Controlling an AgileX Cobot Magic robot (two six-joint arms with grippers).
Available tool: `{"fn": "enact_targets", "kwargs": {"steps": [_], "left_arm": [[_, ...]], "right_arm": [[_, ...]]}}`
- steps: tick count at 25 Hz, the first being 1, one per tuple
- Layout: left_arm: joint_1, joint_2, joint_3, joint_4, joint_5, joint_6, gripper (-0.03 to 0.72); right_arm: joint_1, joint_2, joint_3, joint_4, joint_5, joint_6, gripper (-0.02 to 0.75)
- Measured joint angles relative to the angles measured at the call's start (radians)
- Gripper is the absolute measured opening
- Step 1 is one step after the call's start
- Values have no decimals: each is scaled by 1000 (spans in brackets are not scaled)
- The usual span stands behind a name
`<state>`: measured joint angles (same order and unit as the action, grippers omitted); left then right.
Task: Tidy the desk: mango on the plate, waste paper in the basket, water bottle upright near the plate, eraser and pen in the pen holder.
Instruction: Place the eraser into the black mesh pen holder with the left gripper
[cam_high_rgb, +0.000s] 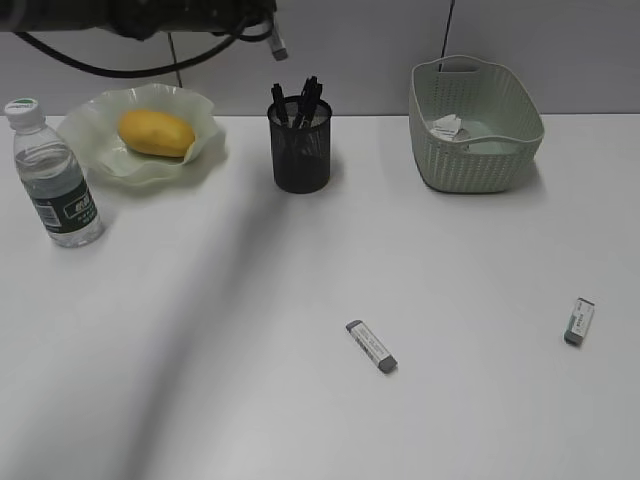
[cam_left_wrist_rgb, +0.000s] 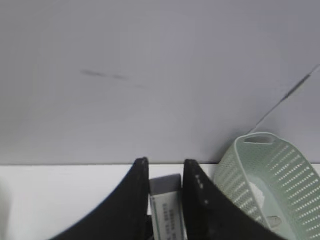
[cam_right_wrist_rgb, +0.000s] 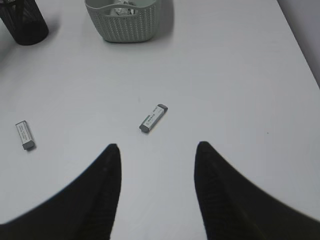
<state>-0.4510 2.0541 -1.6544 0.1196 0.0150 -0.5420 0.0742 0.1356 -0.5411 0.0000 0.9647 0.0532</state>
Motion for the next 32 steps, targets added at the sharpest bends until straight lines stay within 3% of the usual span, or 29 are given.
{"fn": "enact_targets", "kwargs": {"steps": [7,22,32], "left_arm": [[-51,79,0,220,-205,0,170],[-51,198,0,427,-171,27,176],[-51,196,0,455,-161,31,366]], "right_arm": [[0,0,0,0,0,0,389],[0,0,0,0,0,-1,387],[0,0,0,0,0,-1,387]]}}
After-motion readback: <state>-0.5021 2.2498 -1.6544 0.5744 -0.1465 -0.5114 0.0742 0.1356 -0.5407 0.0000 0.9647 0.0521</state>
